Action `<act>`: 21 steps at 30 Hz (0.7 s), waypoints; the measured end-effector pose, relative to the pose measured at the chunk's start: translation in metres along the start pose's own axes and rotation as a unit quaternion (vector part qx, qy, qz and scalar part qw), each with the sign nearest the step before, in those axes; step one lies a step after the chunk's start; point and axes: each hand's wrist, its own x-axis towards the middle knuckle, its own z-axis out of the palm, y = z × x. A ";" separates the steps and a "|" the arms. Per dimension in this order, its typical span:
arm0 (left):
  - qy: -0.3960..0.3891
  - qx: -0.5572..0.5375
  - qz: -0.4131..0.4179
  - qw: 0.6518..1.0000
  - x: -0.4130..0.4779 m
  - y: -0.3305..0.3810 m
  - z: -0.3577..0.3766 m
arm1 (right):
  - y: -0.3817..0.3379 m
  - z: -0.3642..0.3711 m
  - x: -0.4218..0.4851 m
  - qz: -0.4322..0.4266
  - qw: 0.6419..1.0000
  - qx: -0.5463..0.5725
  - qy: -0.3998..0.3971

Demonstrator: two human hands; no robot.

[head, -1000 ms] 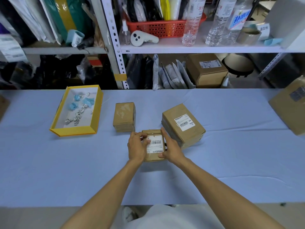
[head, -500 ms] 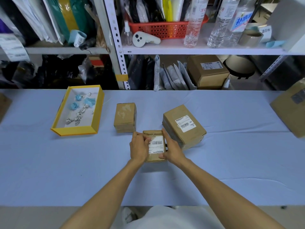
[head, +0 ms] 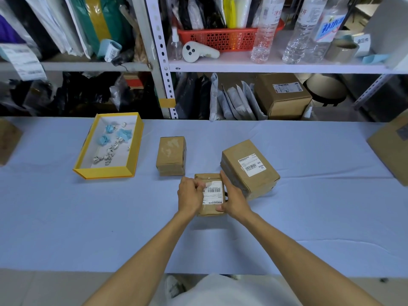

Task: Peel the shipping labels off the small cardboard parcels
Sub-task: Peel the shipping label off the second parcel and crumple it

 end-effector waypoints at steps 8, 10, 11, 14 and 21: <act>-0.001 -0.018 0.007 1.000 -0.001 0.000 0.000 | -0.001 0.001 0.002 0.014 1.000 0.004 0.006; -0.001 -0.039 0.011 0.999 -0.002 0.001 0.000 | 0.000 0.001 0.004 0.018 1.000 0.005 0.007; 0.002 -0.050 0.011 0.999 -0.003 0.000 0.000 | 0.000 0.001 0.004 0.019 1.000 0.006 0.007; 0.005 -0.079 0.005 0.997 -0.004 -0.002 -0.001 | 0.000 0.001 0.003 0.014 1.000 0.010 0.009; -0.004 -0.093 0.030 0.995 -0.005 -0.007 0.000 | -0.001 0.001 0.005 0.006 1.000 -0.001 0.009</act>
